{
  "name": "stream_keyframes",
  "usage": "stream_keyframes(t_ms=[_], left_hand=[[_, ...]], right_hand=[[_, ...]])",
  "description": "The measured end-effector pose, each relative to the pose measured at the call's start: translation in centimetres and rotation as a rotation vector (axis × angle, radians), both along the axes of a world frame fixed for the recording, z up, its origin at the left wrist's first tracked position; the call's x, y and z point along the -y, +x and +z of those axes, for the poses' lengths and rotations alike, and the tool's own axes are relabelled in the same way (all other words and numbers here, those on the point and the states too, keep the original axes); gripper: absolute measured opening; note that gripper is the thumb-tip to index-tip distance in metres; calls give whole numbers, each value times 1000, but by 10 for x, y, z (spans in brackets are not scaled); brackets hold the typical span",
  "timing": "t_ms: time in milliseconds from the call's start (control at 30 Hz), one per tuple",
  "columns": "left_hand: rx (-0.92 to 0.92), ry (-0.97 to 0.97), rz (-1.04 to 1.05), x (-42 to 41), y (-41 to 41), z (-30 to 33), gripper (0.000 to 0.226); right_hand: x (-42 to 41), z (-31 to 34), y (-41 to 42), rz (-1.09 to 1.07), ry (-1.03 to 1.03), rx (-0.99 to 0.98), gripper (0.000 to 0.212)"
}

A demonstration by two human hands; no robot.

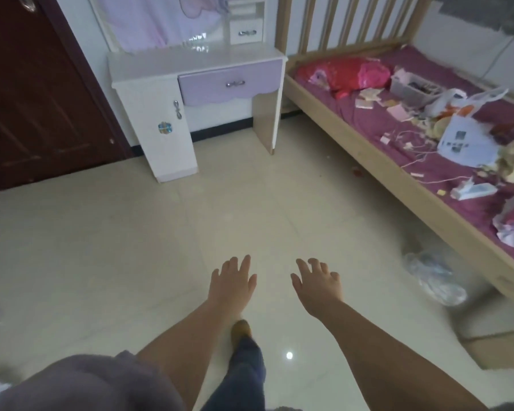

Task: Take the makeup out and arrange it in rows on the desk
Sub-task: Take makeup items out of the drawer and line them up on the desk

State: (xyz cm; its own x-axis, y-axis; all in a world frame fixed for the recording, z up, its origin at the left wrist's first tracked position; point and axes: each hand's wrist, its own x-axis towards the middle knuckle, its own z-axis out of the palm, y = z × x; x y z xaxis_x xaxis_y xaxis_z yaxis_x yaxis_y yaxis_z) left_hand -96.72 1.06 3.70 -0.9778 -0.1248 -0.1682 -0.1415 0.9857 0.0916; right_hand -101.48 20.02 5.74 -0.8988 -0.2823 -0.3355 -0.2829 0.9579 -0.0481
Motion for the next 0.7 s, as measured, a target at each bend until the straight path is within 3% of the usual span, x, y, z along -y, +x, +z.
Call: stream_keyframes(t_ms=[167,300,400,600,700], left_hand=[[-18,-61,25,34,-125,-5,53],[-219,-132,24,69,-233,18,46],[-263,-87,64,87,-310,27,44],[-225,-89,36,113,-451,25,45],[-81,-25,159,126,-529,18,49]], right_hand=[[32,-5,-137,37,0,-23,48],[58,8,-252,25,-3,-52,49],[72,18,-331,0,-17,-49,48],[98,7,-472,23,-17,-30,48],[116,-1,-560,82,-14,-51,49]])
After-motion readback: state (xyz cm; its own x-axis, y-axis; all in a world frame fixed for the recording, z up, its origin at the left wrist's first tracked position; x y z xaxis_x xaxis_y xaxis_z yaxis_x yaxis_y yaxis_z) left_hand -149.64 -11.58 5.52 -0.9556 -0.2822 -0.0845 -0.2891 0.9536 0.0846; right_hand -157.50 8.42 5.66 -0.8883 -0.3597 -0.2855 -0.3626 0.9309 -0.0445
